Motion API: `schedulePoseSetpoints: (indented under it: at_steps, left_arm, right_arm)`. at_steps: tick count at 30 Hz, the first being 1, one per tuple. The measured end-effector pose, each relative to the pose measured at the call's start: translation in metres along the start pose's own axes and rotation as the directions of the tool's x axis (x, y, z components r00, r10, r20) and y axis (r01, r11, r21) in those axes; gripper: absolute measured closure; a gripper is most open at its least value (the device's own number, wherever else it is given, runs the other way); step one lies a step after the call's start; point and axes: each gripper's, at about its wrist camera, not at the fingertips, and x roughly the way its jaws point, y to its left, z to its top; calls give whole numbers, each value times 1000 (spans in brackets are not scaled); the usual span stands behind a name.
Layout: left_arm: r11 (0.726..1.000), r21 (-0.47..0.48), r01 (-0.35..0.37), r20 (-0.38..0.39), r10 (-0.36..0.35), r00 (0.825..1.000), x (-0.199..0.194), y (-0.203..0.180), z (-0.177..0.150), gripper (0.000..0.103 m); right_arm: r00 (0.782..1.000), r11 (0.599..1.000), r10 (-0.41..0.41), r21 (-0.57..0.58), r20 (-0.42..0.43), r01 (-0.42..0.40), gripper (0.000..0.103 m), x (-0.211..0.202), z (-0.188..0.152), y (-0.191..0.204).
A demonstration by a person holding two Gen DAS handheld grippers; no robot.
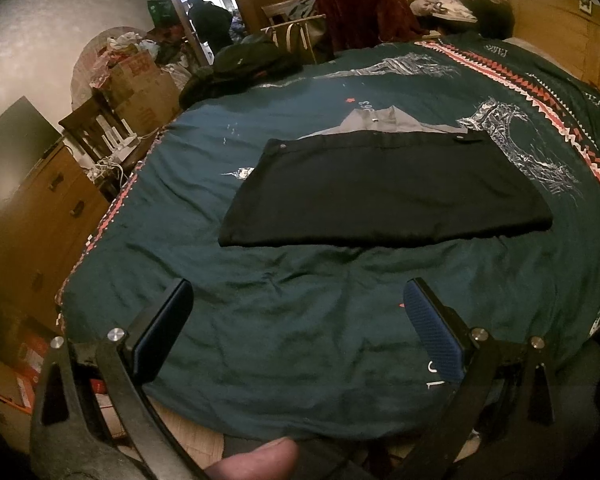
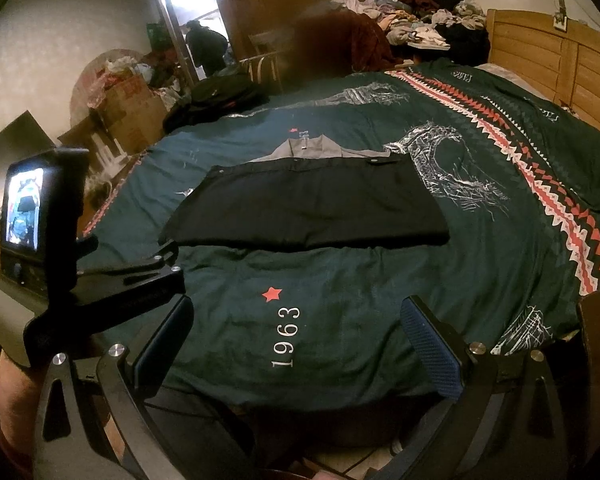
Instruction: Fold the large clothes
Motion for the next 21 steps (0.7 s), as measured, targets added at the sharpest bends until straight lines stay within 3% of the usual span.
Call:
schedulePoseSetpoints:
  at_steps: [14,21]
  left_arm:
    - [998,-18,68,-19,-68,998,1,-1,-1,0]
    - [988,-40,146,-22,-147,989,1,-2,-1,0]
  right_arm:
    - [1000,1000,-4,-12,14,5,0,-4,1,2]
    - [995,996,-83,-22,52,84,0,-9,13,-3]
